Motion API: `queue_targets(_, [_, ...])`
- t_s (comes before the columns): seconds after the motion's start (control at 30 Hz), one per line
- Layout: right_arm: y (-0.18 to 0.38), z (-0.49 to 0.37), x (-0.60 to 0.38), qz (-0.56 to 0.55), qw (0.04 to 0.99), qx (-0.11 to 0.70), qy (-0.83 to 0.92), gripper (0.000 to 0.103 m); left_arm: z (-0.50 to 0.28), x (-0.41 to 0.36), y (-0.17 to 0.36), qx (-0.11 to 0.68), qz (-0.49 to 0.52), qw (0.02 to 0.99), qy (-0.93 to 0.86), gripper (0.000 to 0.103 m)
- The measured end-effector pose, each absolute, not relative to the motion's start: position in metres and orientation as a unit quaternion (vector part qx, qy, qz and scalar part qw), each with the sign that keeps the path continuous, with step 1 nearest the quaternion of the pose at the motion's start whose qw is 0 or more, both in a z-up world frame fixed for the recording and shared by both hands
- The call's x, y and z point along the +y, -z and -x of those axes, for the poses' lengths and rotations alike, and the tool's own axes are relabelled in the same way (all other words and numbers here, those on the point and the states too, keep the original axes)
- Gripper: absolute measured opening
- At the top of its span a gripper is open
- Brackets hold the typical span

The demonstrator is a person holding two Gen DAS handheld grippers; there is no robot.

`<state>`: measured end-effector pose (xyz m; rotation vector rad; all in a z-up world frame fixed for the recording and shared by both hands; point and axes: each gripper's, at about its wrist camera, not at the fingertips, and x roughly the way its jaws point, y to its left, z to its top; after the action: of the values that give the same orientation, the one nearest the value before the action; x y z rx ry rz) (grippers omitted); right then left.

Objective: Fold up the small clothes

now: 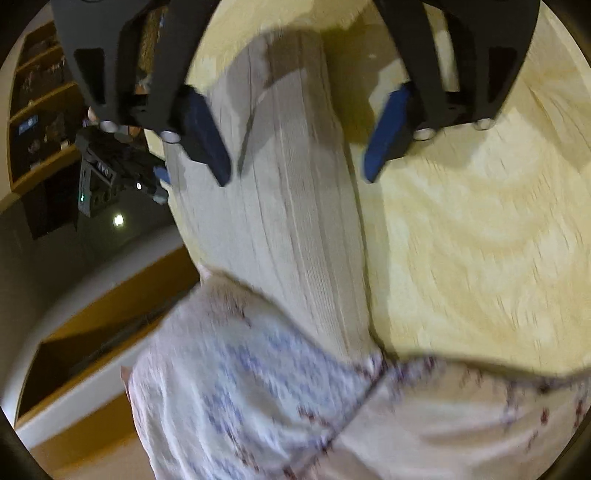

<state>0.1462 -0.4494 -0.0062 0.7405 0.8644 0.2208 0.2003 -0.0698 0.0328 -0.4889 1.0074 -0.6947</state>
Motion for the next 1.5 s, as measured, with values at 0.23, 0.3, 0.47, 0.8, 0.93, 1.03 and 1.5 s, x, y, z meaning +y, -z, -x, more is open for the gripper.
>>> queue_targets(0.23, [0.027, -0.219, -0.462, -0.4, 0.797, 0.44, -0.107, 0.065, -0.279, -0.078, -0.02, 0.507, 0.28, 0.765, 0.282, 0.082])
queue_targets(0.3, [0.033, -0.23, -0.462, -0.408, 0.791, 0.442, -0.109, 0.064, -0.294, -0.088, -0.015, 0.513, 0.275, 0.763, 0.282, 0.082])
queue_targets(0.47, [0.041, -0.249, -0.454, -0.399, 0.787, 0.455, -0.122, 0.041, -0.315, -0.107, -0.008, 0.513, 0.272, 0.763, 0.284, 0.068])
queue_targets(0.8, [-0.011, -0.222, -0.452, -0.316, 0.878, 0.316, -0.17, 0.011, -0.316, -0.109, -0.018, 0.456, 0.249, 0.796, 0.312, 0.01])
queue_targets(0.93, [0.015, -0.239, -0.443, -0.262, 0.875, 0.397, -0.095, 0.011, -0.318, -0.115, -0.009, 0.465, 0.229, 0.807, 0.282, 0.009])
queue_targets(1.03, [0.028, -0.246, -0.439, -0.263, 0.864, 0.422, -0.075, 0.011, -0.318, -0.113, -0.004, 0.472, 0.207, 0.815, 0.265, 0.009])
queue_targets(1.5, [0.021, -0.162, -0.464, -0.355, 0.828, 0.412, -0.139, 0.053, -0.265, -0.074, -0.041, 0.45, 0.214, 0.814, 0.299, 0.072])
